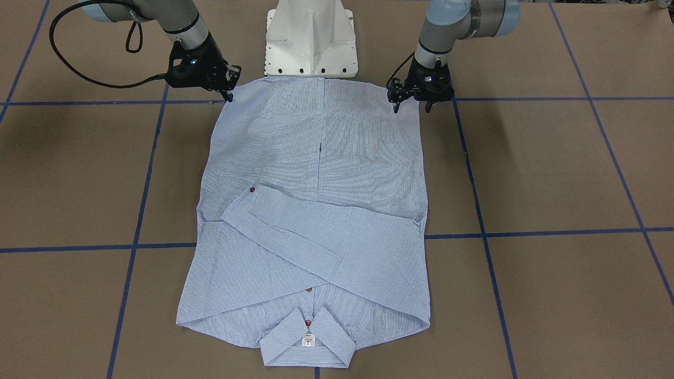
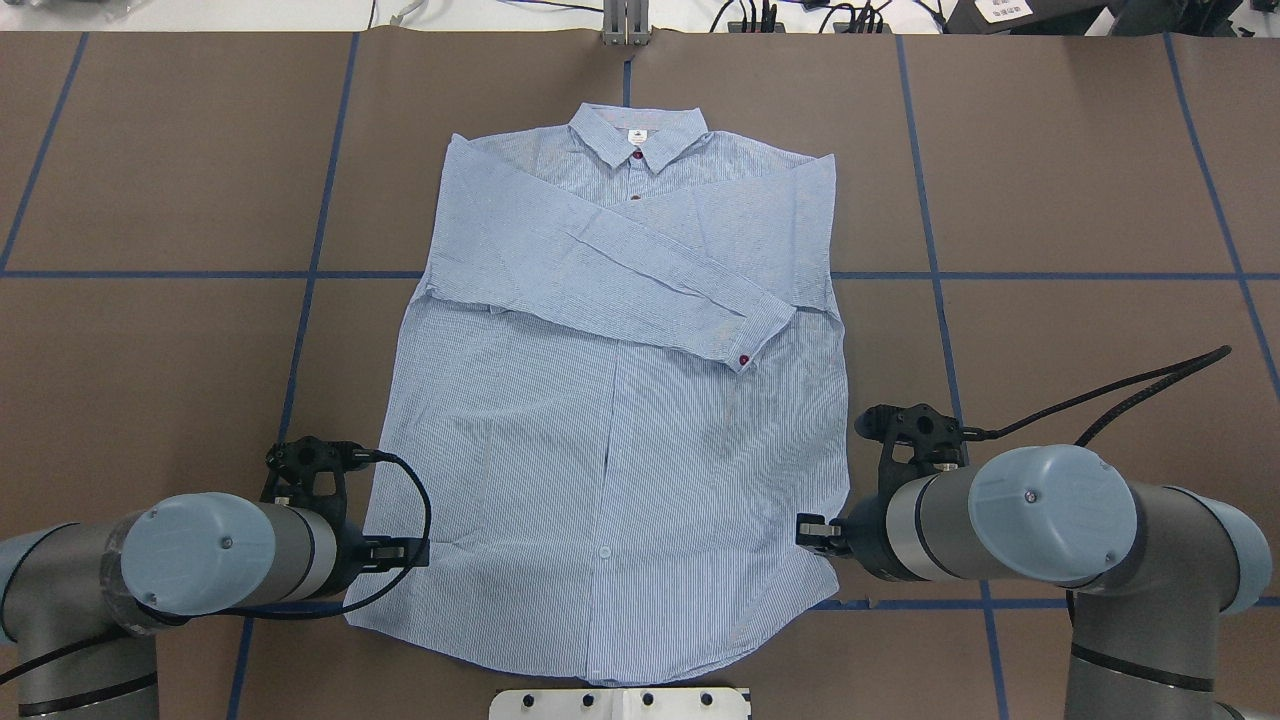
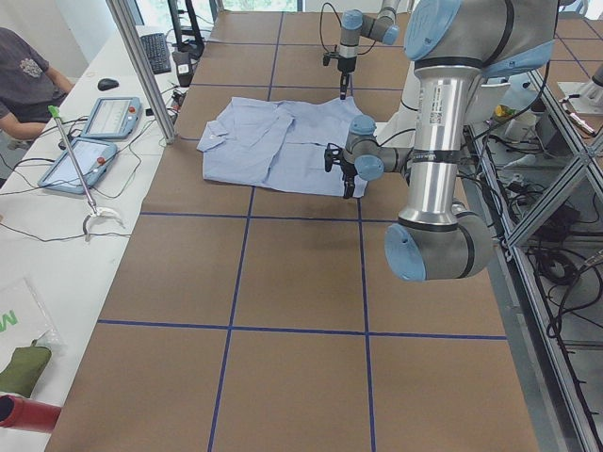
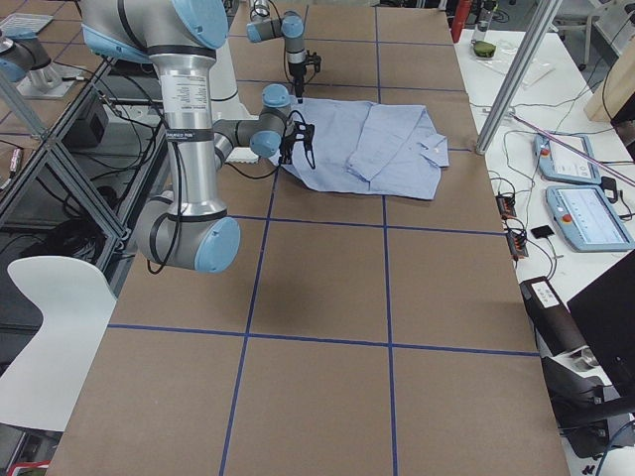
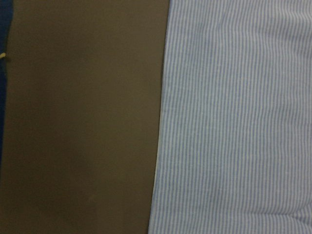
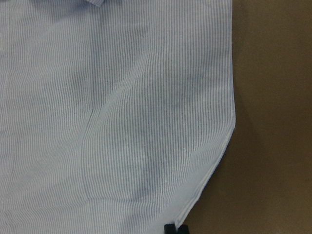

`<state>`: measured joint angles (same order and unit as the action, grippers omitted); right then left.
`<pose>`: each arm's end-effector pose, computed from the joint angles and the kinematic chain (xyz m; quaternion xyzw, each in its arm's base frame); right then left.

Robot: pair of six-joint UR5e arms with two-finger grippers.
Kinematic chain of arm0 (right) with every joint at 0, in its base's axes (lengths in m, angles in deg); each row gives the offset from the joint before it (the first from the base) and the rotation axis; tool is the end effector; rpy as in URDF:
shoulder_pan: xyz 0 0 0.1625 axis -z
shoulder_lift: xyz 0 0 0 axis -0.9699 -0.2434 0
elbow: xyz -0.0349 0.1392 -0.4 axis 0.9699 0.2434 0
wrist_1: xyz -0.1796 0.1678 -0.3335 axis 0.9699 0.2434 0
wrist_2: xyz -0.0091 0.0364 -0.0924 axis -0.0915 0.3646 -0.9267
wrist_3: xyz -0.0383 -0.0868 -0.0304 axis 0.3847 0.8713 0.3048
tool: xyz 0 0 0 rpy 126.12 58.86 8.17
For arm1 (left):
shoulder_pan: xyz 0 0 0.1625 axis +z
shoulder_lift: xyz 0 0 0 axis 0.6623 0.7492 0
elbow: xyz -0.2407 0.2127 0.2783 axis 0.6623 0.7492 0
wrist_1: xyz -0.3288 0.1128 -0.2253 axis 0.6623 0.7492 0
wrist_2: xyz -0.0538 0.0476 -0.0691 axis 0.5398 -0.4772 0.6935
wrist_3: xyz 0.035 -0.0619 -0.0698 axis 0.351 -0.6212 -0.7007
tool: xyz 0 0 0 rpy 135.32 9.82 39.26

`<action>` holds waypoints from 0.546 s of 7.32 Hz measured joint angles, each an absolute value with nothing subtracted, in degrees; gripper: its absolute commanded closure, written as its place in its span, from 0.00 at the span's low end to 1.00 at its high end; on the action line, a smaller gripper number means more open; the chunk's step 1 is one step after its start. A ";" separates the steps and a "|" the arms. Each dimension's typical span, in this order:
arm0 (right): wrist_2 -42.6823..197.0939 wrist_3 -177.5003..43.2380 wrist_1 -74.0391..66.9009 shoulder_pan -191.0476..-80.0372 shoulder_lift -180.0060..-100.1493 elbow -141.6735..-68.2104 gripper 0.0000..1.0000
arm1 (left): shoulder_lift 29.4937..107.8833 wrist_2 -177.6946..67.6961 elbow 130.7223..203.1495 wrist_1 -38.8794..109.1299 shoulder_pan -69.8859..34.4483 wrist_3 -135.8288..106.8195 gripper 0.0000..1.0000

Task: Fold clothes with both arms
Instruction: 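Lower both grippers onto the hem corners and grasp them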

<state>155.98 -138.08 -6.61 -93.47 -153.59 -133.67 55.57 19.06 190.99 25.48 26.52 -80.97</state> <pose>-0.4373 -0.2568 0.3166 -0.0103 -0.4652 0.0687 0.8825 0.4731 -0.2543 0.3718 0.0402 0.4078 -0.0291 0.9117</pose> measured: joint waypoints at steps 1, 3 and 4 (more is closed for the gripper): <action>156.02 -138.06 -6.59 -93.55 -153.59 -133.68 1.00 | 55.72 19.08 190.96 25.23 26.53 -80.93 0.11; 156.04 -138.04 -6.56 -93.76 -153.59 -133.67 1.00 | 55.72 19.09 190.87 25.12 26.57 -80.90 0.13; 156.05 -138.02 -6.50 -93.80 -153.59 -133.70 1.00 | 55.67 19.09 190.79 25.11 26.60 -80.90 0.13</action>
